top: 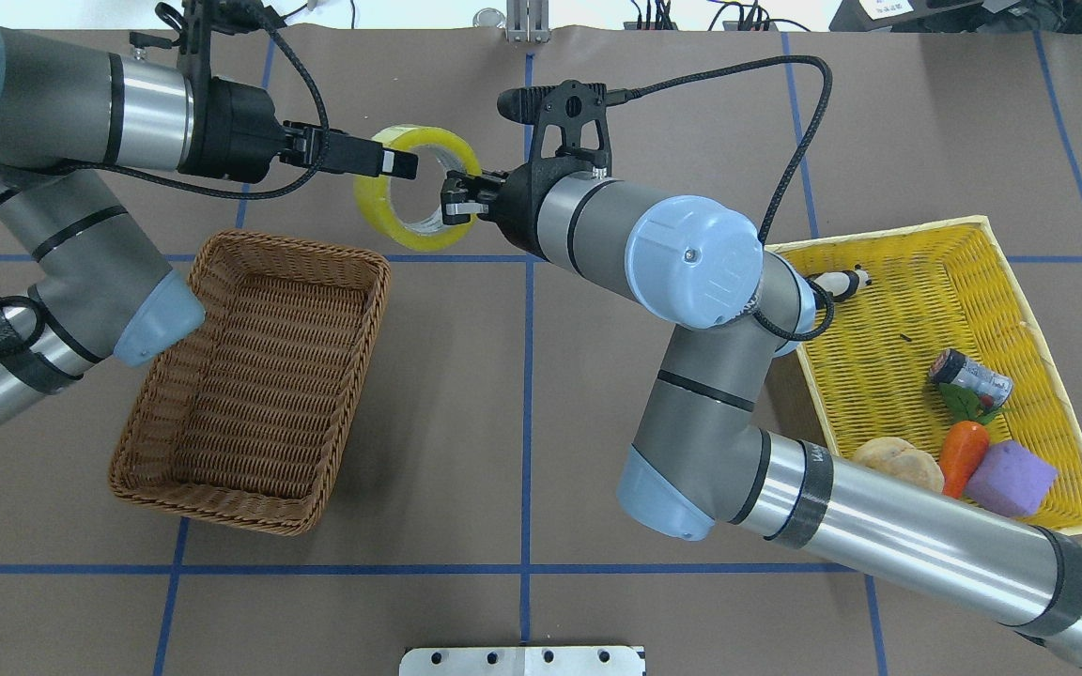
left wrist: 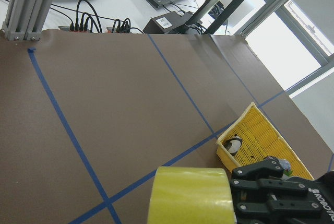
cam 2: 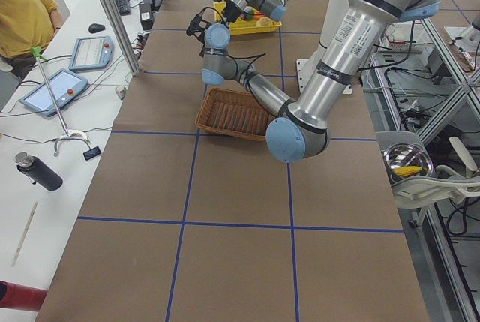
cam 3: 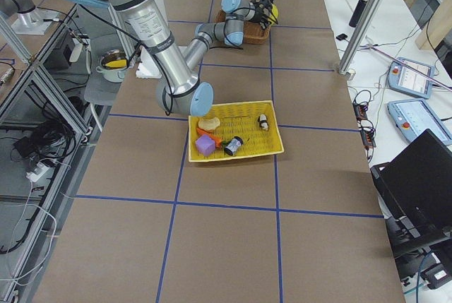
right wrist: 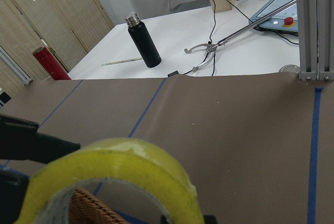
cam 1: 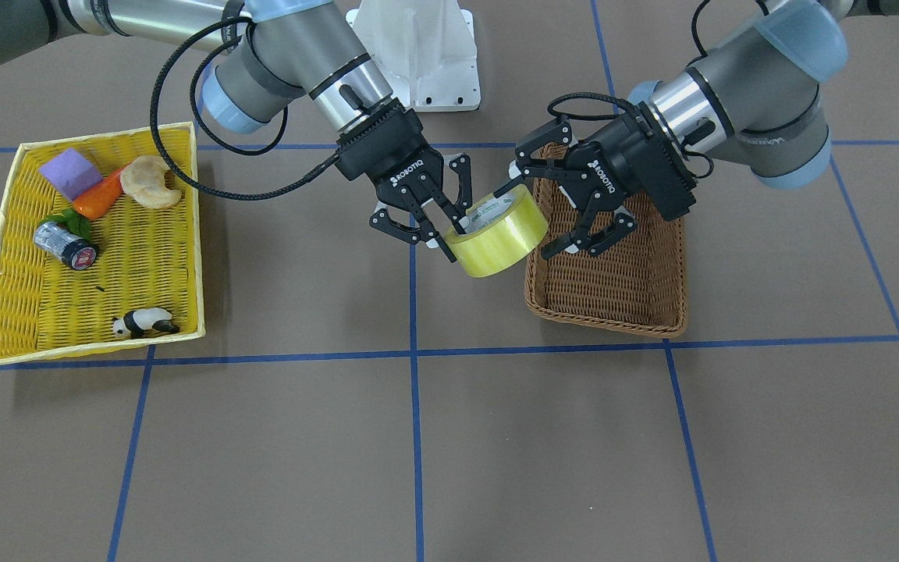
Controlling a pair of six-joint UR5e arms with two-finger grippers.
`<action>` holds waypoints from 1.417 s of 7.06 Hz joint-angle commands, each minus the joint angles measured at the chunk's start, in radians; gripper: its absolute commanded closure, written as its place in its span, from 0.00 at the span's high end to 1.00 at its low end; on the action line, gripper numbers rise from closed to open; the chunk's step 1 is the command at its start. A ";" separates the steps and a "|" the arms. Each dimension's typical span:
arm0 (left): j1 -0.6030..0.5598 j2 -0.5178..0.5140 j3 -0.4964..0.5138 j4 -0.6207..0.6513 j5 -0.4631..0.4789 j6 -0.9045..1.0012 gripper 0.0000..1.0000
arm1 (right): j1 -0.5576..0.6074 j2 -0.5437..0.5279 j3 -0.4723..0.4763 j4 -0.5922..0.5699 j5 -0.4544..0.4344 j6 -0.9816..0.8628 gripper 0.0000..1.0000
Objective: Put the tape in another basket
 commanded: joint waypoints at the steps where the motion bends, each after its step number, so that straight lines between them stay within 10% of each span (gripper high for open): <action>1: 0.020 0.002 0.000 0.000 0.002 -0.001 0.01 | 0.000 -0.001 0.004 0.007 0.000 0.018 0.99; 6: 0.009 0.012 0.000 0.001 0.015 -0.002 0.00 | 0.026 -0.150 0.131 -0.029 0.078 0.018 1.00; 8: 0.007 0.031 -0.006 -0.012 0.015 -0.142 0.00 | 0.157 -0.160 0.131 -0.290 0.200 0.017 1.00; 10: 0.007 0.100 -0.009 -0.093 0.014 -0.325 0.00 | 0.393 -0.165 0.113 -0.589 0.509 -0.132 1.00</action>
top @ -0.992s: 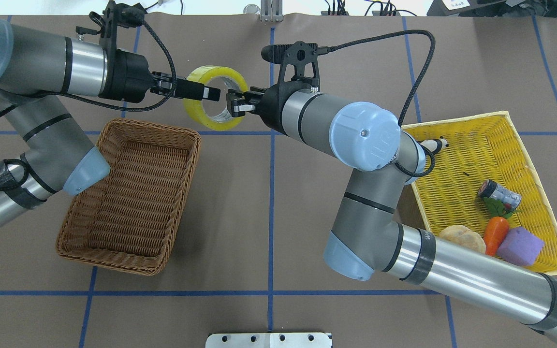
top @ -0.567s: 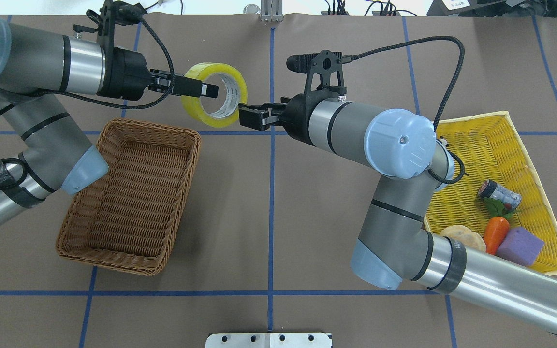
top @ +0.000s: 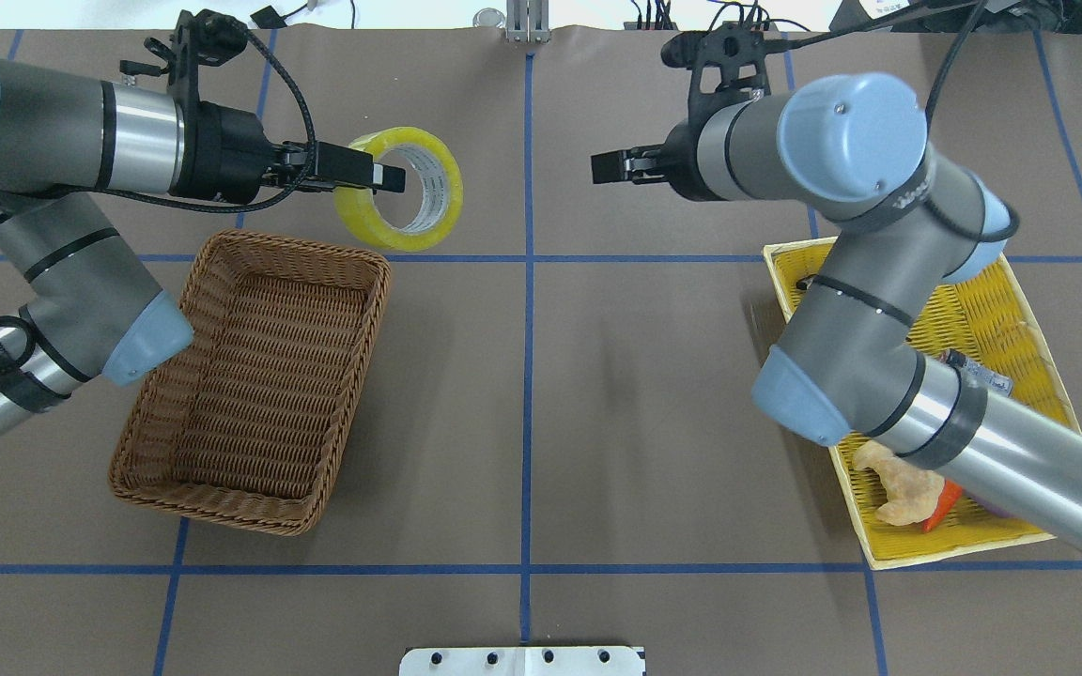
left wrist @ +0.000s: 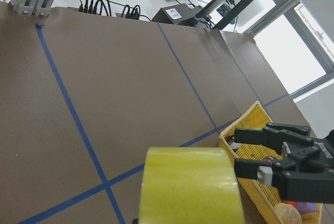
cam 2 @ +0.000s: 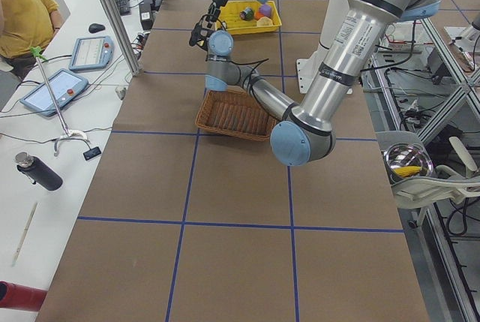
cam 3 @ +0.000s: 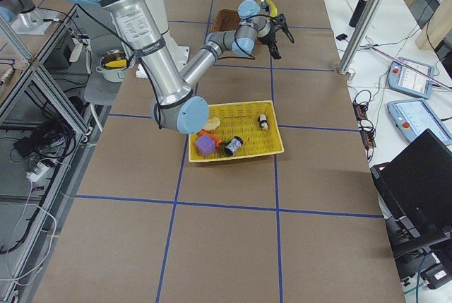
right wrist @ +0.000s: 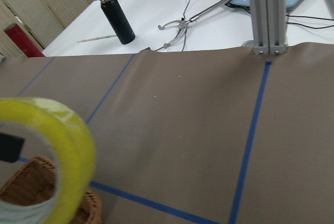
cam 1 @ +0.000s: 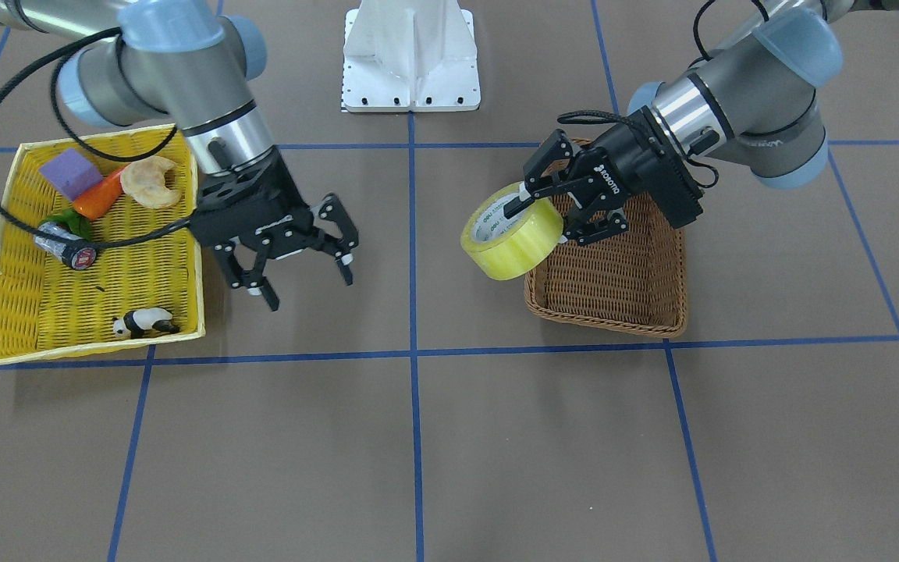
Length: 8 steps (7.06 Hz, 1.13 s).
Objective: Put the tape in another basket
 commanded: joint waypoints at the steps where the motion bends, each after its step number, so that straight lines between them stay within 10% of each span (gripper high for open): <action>1: 0.001 0.069 -0.002 -0.071 -0.001 -0.196 0.00 | 0.216 -0.028 -0.008 -0.272 0.242 -0.249 1.00; 4: 0.003 0.170 0.003 -0.169 -0.002 -0.389 0.00 | 0.461 -0.120 -0.042 -0.456 0.451 -0.748 1.00; 8: 0.006 0.284 0.052 -0.298 0.003 -0.375 0.00 | 0.660 -0.288 -0.062 -0.552 0.450 -1.060 1.00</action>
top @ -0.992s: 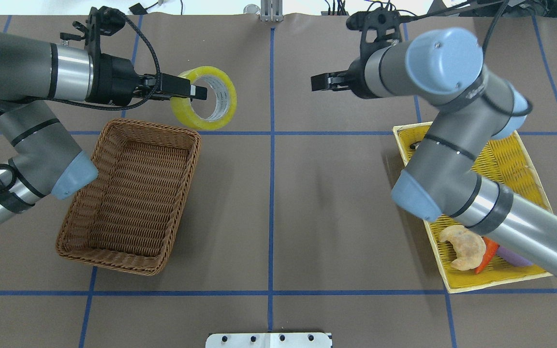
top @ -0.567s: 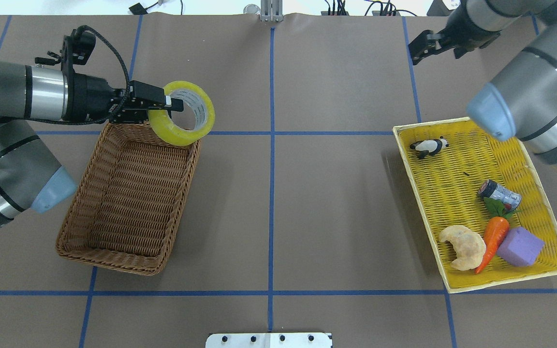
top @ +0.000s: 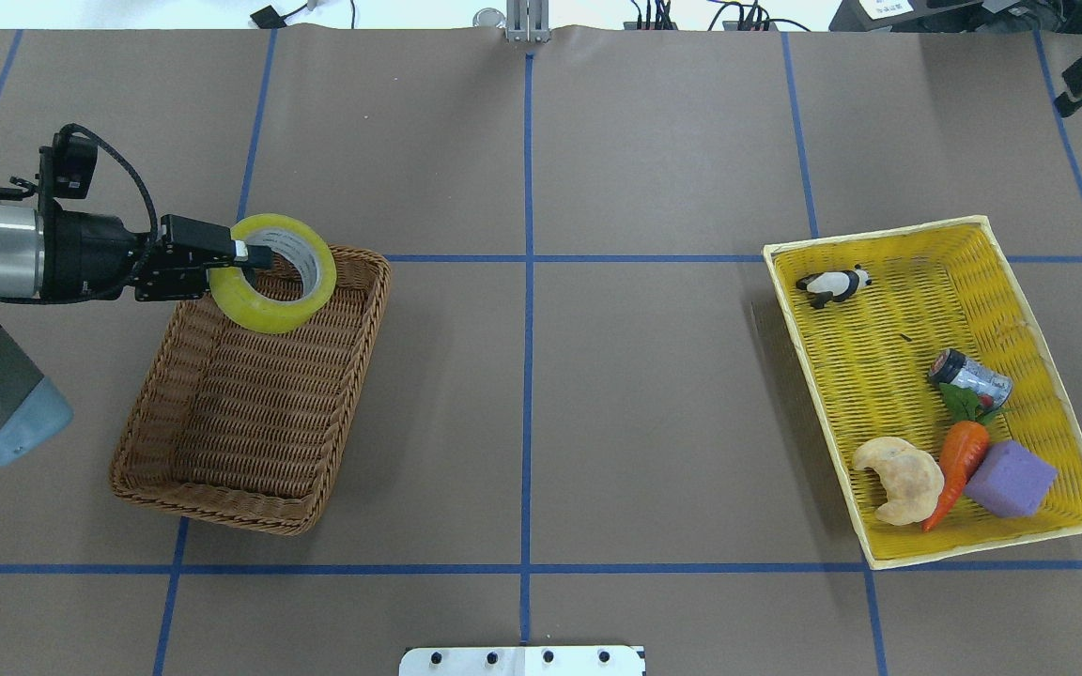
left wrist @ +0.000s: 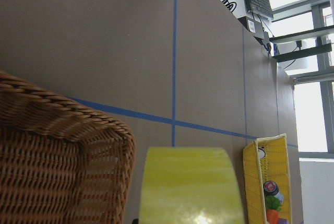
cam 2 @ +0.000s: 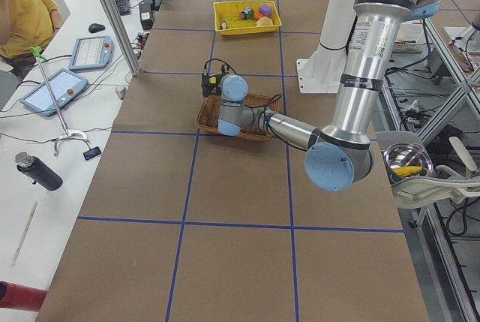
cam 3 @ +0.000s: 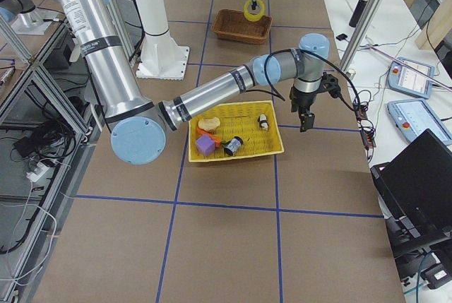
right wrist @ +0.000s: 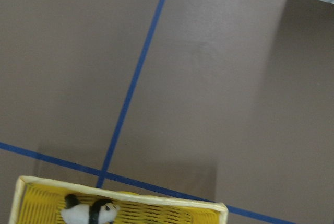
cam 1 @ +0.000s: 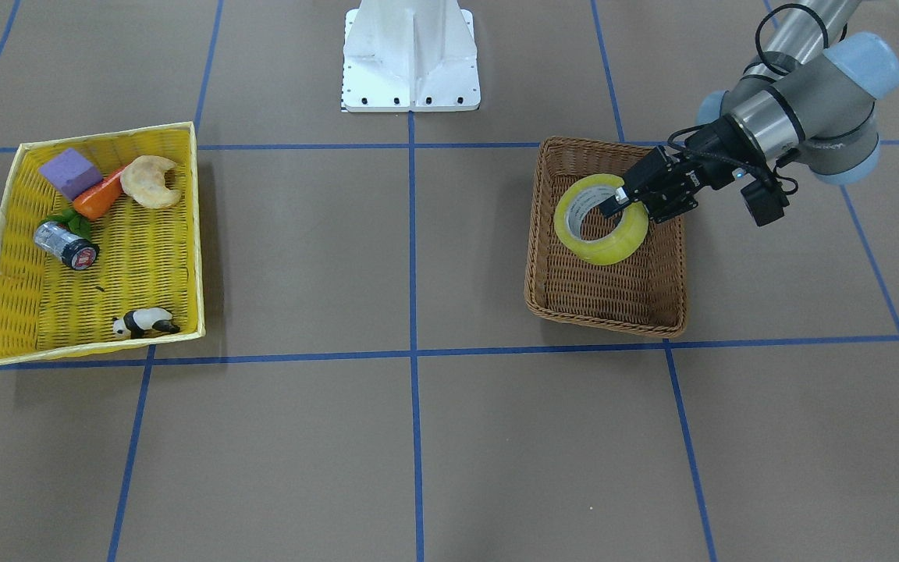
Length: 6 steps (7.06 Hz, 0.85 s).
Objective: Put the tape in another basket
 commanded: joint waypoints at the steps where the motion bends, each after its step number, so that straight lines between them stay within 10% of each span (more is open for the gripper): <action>1: 0.006 0.014 0.060 -0.055 0.003 0.004 0.00 | 0.111 -0.119 -0.017 -0.014 -0.011 -0.233 1.00; 4: 0.024 0.015 0.094 -0.083 0.003 0.049 0.00 | 0.185 -0.268 -0.018 -0.003 -0.012 -0.387 1.00; 6: 0.033 0.037 0.114 -0.085 0.001 0.127 0.36 | 0.194 -0.270 -0.019 -0.003 -0.015 -0.385 1.00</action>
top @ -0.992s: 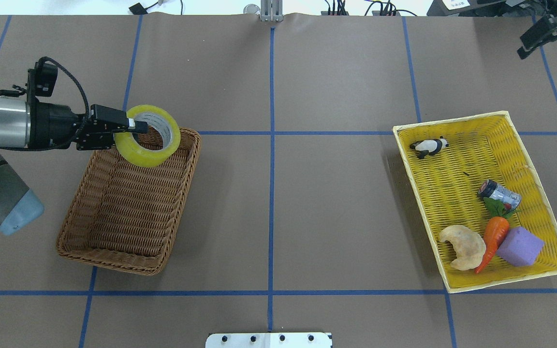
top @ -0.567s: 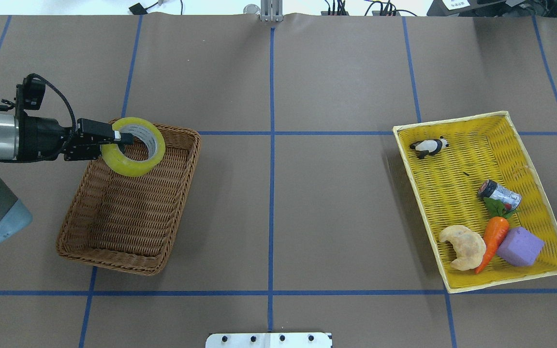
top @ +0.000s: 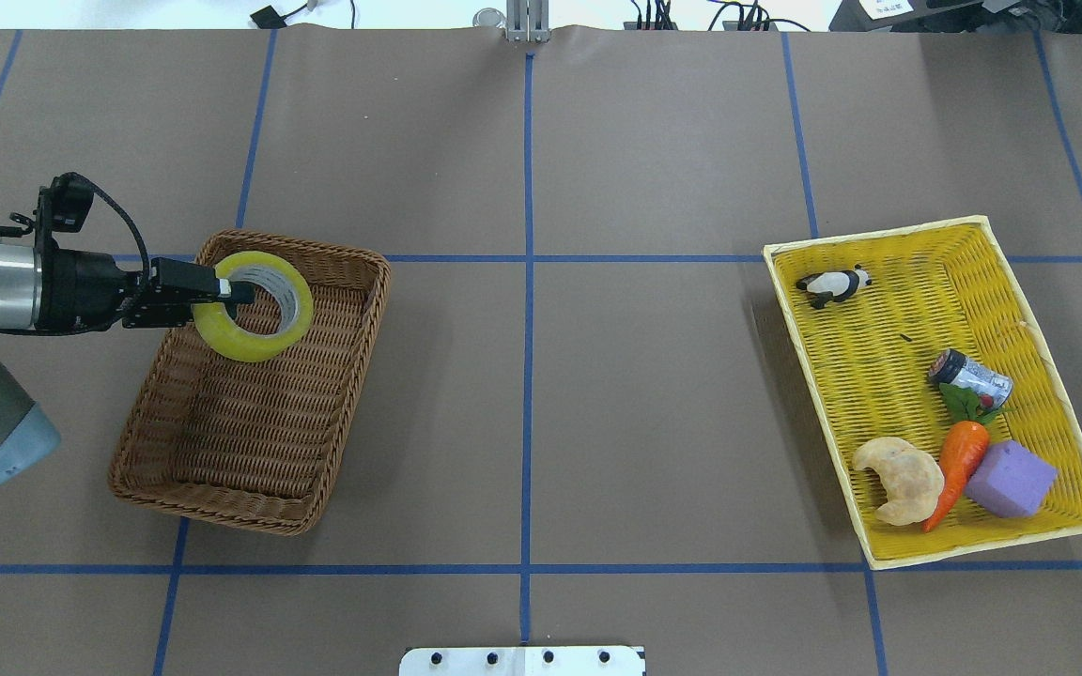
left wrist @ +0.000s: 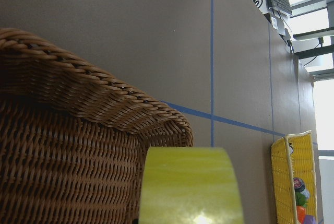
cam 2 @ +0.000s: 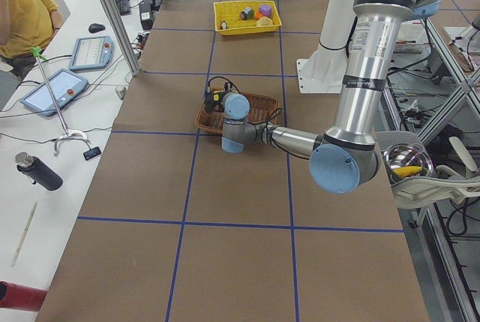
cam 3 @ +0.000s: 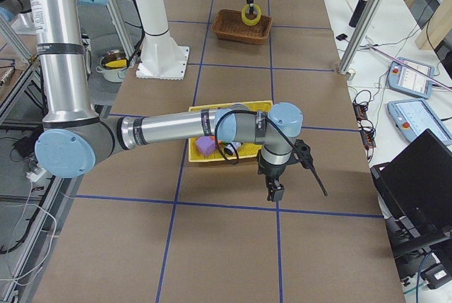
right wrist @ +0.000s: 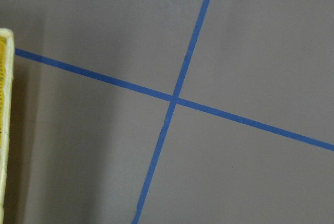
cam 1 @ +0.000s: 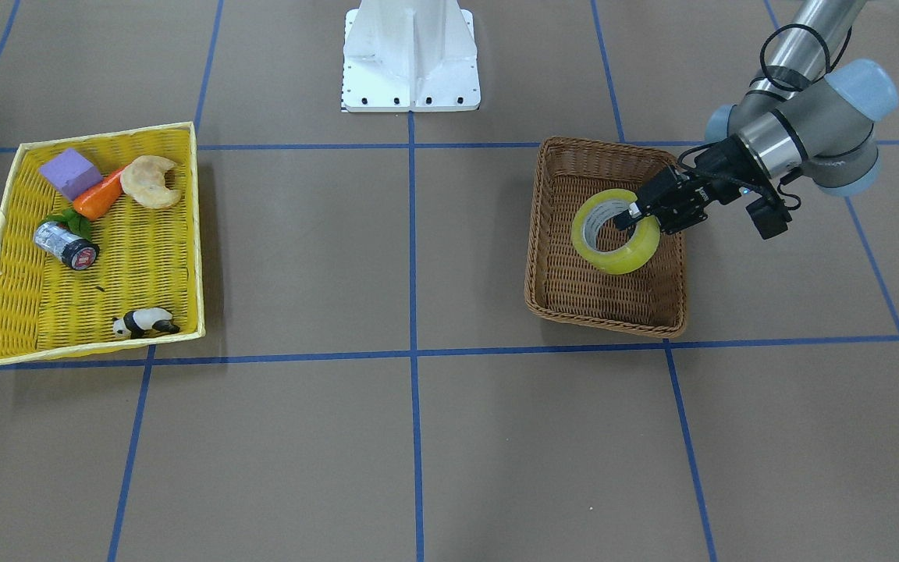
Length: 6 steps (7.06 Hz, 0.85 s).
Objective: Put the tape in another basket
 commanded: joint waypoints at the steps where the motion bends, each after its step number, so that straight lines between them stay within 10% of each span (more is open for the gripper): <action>1: 0.009 0.029 0.013 0.000 -0.001 0.108 0.67 | 0.005 -0.006 -0.001 0.001 -0.001 -0.006 1.00; 3: 0.008 0.069 0.013 -0.003 -0.001 0.190 0.98 | 0.005 -0.005 0.000 0.001 -0.001 -0.005 1.00; 6: -0.044 0.086 0.002 -0.006 -0.014 0.207 0.98 | 0.005 -0.003 0.004 0.002 -0.001 0.006 1.00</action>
